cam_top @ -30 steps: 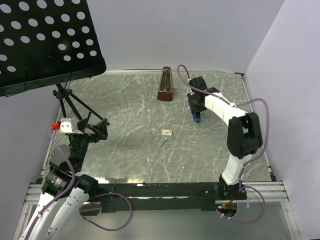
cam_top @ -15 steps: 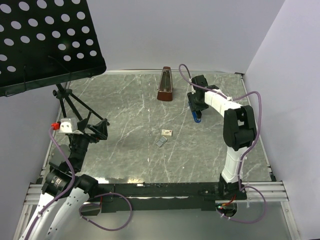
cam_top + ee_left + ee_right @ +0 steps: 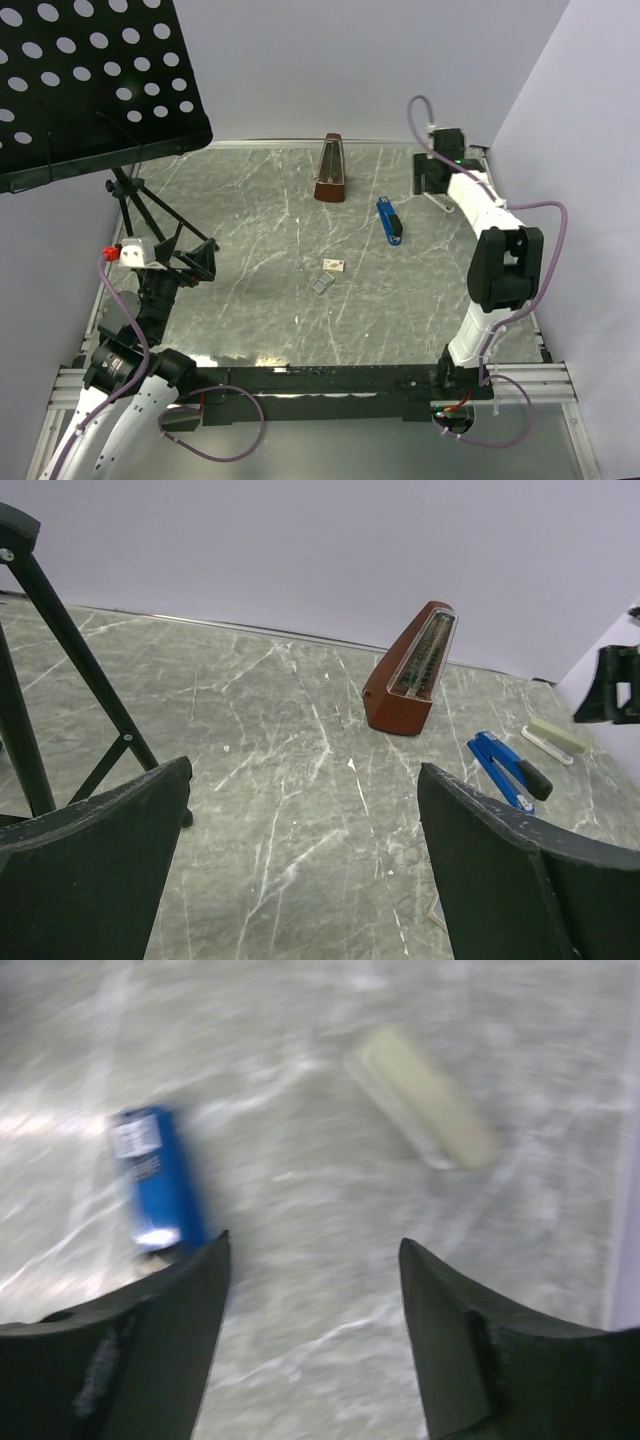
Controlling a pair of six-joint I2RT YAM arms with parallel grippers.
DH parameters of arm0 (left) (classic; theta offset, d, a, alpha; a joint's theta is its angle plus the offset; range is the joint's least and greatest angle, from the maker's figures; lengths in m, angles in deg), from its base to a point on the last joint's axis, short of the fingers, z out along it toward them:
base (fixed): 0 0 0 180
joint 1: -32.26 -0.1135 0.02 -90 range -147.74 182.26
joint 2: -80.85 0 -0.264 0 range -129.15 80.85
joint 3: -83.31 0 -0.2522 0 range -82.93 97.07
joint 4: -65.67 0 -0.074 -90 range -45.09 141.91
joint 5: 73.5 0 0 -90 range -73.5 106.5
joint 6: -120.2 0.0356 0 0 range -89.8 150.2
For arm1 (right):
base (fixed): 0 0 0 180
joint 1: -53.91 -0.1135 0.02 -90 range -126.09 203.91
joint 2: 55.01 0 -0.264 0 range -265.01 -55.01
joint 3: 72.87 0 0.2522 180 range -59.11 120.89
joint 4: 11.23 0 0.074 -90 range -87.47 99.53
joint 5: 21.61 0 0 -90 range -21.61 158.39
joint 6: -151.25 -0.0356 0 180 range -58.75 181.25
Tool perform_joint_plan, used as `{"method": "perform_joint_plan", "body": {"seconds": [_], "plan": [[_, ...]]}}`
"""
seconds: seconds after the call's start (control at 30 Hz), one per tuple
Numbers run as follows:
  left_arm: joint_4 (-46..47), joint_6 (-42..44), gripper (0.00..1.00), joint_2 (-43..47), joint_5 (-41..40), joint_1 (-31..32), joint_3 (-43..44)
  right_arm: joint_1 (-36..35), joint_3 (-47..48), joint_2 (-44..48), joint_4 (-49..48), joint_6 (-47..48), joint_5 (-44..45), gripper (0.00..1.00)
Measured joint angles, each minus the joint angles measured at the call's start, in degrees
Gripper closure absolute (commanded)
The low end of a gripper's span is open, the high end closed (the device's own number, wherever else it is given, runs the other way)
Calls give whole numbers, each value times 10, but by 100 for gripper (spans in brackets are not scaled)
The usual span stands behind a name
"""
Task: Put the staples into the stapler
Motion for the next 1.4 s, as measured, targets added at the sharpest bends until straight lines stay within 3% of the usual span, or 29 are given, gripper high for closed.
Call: {"method": "perform_joint_plan", "body": {"seconds": [0.27, 0.73, 0.93, 1.1, 1.4], "plan": [[0, 0, 0, 0, 0, 5, -5, 108, 31, -58, -12, -2, 1, 16], [0, 0, 1, -2, 1, 8, -6, 125, 168, -210, 8, 52, -83, 17], [2, 0, 1, -4, 2, 8, -6, 128, 172, -220, 30, 72, -112, 28], [4, 0, 1, -4, 3, 8, -6, 128, 169, -220, 35, 83, -138, 44], [8, 0, 1, -4, 5, 8, -6, 128, 166, -220, 41, 84, -151, 44]]}}
